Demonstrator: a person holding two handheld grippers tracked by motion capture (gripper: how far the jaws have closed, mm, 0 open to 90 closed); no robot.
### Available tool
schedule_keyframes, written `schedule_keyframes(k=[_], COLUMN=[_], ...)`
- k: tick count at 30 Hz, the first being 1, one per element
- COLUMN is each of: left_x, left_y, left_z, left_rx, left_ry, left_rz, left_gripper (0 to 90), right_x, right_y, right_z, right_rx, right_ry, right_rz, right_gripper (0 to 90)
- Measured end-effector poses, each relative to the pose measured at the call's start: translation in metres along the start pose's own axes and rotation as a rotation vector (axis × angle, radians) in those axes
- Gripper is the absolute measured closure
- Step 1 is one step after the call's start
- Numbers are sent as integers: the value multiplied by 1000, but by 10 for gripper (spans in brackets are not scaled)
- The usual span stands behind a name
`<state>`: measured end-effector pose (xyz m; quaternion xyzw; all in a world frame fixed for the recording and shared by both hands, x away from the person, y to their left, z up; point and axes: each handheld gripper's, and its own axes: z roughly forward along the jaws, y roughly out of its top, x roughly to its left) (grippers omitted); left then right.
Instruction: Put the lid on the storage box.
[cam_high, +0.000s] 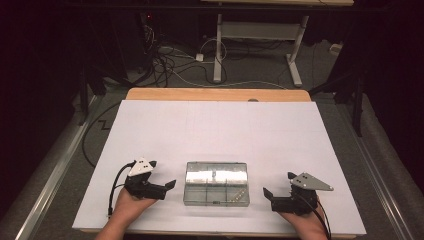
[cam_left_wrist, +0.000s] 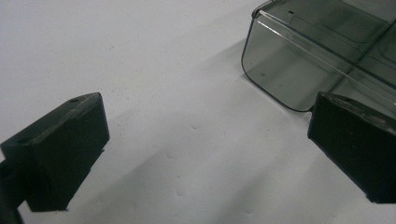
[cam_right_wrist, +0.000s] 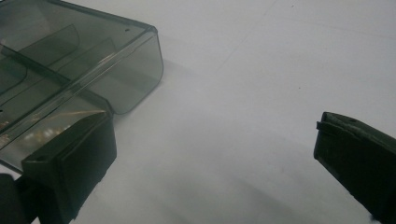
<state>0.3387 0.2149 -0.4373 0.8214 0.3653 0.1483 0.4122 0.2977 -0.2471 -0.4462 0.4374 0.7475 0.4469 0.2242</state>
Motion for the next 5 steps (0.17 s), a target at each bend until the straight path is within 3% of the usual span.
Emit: schedule_keyframes(k=[5], left_x=[2], left_y=[0], left_z=[-1], left_rx=[-9], left_ry=[-4], left_rz=[-19], left_gripper=[0], right_x=[-2], right_y=[-1], right_z=[1], right_rx=[-9], right_ry=[-10], right_rz=[-2], right_gripper=[0])
